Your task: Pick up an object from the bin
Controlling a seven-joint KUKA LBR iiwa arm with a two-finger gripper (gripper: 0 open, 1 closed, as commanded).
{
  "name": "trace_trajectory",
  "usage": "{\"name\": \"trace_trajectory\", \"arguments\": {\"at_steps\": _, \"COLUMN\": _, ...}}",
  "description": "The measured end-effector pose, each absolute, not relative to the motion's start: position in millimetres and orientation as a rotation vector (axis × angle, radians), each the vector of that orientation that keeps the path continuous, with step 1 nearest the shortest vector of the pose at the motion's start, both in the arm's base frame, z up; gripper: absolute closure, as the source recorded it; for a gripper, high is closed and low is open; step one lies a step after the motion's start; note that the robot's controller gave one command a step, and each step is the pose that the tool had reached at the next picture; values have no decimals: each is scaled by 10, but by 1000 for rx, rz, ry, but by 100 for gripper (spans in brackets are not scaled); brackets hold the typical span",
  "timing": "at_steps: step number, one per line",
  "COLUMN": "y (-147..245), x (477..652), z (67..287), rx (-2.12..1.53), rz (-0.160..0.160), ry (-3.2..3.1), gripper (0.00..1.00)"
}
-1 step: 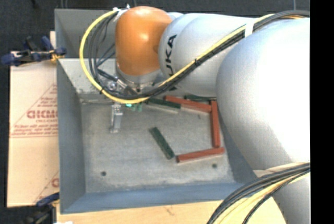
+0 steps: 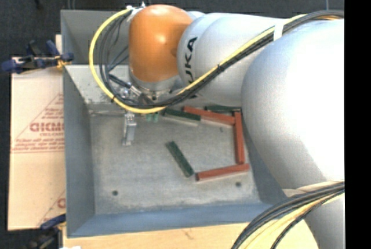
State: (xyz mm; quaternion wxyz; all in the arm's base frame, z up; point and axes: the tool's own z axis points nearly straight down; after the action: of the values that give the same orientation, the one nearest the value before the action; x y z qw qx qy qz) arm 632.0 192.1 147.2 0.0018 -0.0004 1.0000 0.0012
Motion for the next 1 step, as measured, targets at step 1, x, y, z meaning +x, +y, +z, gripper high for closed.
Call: {"name": "trace_trajectory", "arguments": {"at_steps": 1, "y": 1077, "x": 5880, "z": 777, "rx": 11, "rz": 3, "ry": 3137, "gripper": 0}}
